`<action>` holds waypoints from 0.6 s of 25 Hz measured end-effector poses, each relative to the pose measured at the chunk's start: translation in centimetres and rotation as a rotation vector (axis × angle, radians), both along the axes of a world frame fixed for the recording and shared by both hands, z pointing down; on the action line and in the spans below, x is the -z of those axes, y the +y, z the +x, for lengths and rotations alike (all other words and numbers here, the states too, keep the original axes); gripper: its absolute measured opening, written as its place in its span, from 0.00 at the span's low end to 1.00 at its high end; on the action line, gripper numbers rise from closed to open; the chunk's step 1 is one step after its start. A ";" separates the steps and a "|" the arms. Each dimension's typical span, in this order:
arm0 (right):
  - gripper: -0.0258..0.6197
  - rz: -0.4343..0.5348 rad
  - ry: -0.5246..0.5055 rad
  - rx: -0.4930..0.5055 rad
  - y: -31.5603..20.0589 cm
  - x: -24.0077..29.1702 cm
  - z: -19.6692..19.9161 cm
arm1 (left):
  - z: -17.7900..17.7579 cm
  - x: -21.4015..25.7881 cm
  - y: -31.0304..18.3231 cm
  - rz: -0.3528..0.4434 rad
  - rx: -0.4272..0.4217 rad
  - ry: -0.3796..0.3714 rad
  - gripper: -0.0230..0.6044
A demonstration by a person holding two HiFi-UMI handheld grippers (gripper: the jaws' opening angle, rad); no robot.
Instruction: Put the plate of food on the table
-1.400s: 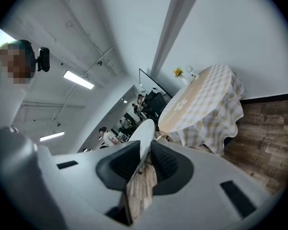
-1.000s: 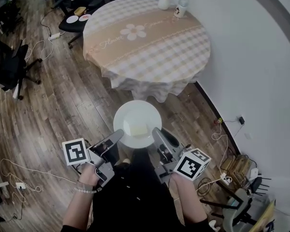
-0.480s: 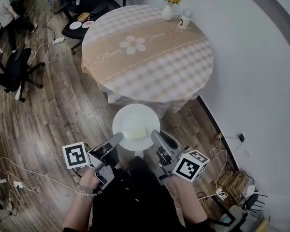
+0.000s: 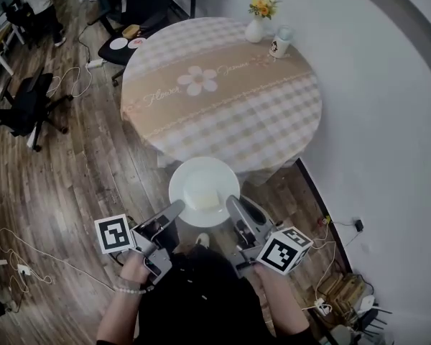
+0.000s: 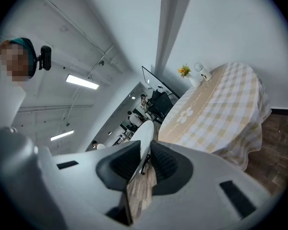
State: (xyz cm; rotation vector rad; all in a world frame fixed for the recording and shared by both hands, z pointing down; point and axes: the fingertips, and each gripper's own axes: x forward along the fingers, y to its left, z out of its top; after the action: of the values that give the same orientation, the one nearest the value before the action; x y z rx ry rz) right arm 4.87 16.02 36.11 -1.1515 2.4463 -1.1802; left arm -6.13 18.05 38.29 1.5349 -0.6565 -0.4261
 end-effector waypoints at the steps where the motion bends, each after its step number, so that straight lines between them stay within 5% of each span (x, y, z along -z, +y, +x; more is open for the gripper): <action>1: 0.11 0.002 -0.001 -0.001 -0.4 0.1 0.3 | 0.3 0.1 -0.4 0.004 0.002 -0.001 0.05; 15: 0.11 -0.001 -0.002 0.001 -2.8 0.3 4.1 | 4.1 0.4 -2.7 -0.004 0.003 -0.012 0.05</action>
State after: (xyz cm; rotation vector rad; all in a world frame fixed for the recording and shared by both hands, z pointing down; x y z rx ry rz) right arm 8.98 13.20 35.78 -1.1485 2.4453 -1.1828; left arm -2.03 15.31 37.85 1.5338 -0.6688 -0.4182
